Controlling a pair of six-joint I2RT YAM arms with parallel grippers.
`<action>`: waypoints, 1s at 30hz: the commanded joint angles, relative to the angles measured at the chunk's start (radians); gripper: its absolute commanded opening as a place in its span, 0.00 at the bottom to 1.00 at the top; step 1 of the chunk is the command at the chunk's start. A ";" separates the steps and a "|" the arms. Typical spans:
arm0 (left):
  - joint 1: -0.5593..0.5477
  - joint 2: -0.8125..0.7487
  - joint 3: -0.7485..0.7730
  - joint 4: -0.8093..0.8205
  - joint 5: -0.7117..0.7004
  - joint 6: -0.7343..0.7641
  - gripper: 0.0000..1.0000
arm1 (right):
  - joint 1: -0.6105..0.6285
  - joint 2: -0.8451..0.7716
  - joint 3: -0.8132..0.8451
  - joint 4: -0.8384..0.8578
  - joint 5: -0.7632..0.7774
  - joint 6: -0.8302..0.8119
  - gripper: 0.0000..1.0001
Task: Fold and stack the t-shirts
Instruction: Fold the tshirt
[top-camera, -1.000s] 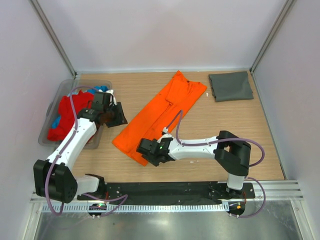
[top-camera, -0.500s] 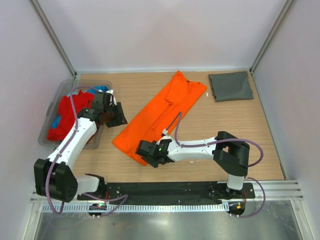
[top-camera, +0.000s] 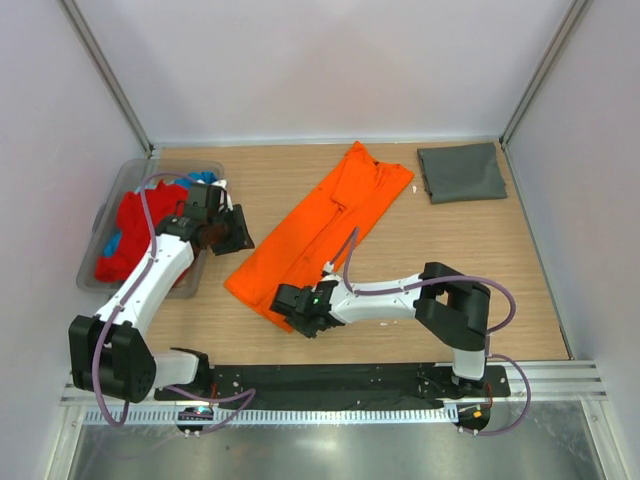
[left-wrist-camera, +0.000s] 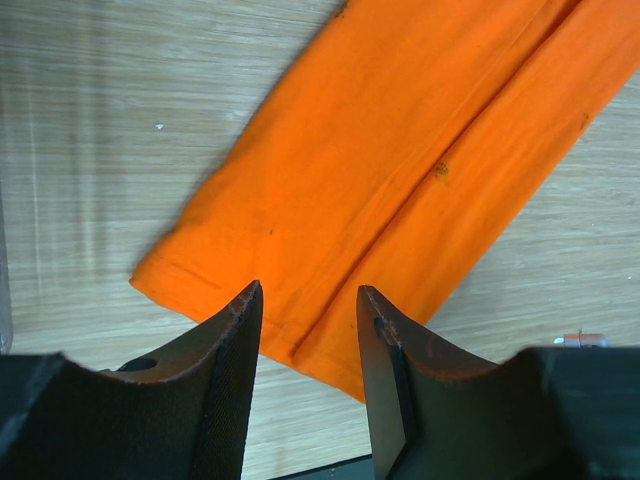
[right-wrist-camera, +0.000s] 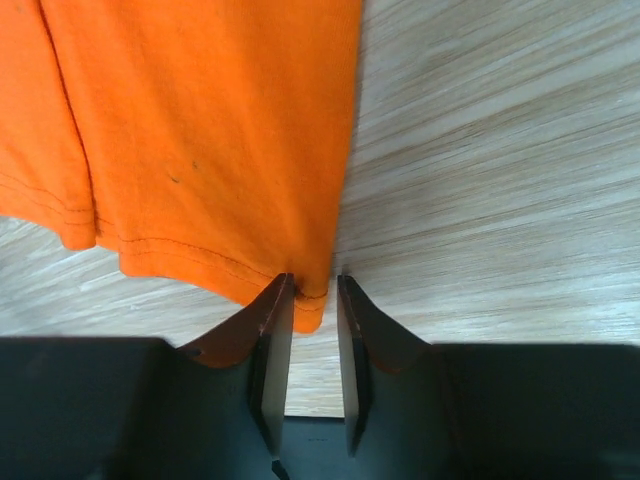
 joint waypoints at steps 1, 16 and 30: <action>0.007 -0.009 0.014 0.018 -0.006 0.004 0.44 | 0.005 0.024 0.011 -0.006 0.014 0.001 0.29; -0.064 -0.058 -0.017 -0.040 0.253 0.010 0.46 | 0.005 -0.221 -0.214 -0.333 0.101 -0.184 0.01; -0.398 -0.126 -0.388 0.253 0.281 -0.345 0.50 | 0.005 -0.868 -0.628 -0.443 0.075 -0.247 0.01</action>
